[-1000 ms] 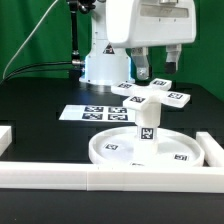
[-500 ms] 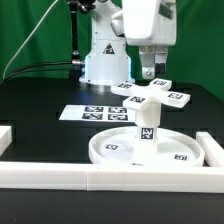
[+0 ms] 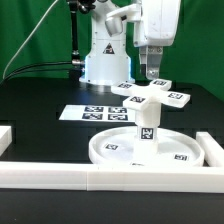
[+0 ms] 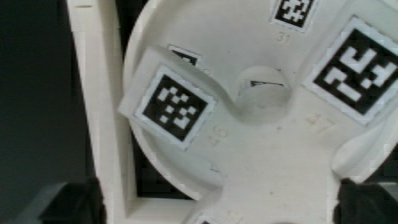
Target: Assemble round table
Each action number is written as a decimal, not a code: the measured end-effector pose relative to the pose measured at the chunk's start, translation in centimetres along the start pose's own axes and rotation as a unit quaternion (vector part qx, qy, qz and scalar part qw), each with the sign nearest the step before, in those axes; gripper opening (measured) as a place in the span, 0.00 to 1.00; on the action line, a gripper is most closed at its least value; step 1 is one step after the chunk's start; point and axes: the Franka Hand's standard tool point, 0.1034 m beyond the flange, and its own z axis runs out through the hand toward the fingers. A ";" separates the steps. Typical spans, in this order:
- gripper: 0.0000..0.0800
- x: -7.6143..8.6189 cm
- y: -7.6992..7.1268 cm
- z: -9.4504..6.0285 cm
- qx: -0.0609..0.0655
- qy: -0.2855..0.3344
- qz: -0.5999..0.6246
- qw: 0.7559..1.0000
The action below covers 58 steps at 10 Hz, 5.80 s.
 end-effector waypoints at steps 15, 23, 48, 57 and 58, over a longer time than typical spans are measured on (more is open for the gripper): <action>0.81 0.9 -1.5 1.6 -0.008 -0.004 0.015 1.000; 0.81 2.1 -1.8 1.9 -0.003 -0.007 0.091 0.996; 0.81 0.8 -2.4 3.1 0.001 -0.008 0.096 0.995; 0.56 -0.1 -2.5 3.7 0.005 -0.010 0.116 0.993; 0.56 -0.1 -2.5 3.7 0.005 -0.010 0.116 0.993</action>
Offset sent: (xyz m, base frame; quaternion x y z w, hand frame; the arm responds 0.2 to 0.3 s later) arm -0.0089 0.0111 -0.0143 -0.0136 0.0130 -0.0176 0.9997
